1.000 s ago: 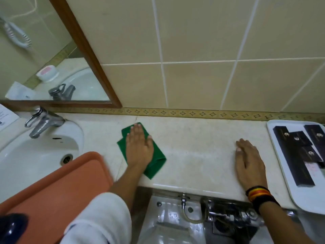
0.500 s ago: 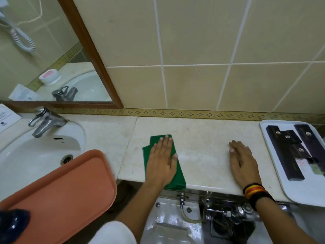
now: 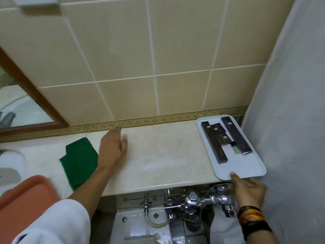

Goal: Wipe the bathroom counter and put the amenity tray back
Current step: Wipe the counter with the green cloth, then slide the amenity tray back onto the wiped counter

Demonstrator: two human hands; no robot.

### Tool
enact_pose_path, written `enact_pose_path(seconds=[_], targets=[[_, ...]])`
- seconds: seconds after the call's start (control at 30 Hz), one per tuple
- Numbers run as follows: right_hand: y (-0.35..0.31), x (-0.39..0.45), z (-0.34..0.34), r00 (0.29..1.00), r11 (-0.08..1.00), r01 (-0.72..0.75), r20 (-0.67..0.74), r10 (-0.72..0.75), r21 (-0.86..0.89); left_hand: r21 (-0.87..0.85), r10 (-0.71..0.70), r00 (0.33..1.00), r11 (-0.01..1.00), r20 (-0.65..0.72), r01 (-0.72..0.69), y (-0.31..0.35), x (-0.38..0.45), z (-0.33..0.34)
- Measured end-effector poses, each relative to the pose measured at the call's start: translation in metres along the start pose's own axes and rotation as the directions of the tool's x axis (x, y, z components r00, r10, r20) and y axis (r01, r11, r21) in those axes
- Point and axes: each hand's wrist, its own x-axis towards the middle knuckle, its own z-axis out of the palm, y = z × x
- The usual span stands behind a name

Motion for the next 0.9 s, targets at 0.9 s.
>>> enact_pose_path(seconds=[0.9], targets=[[-0.062, -0.059, 0.131, 0.846, 0.807, 0.45, 0.471, -0.25, -0.381, -0.061, -0.518, 0.819, 0.835, 0.246, 0.546, 0.006, 0.0, -0.012]])
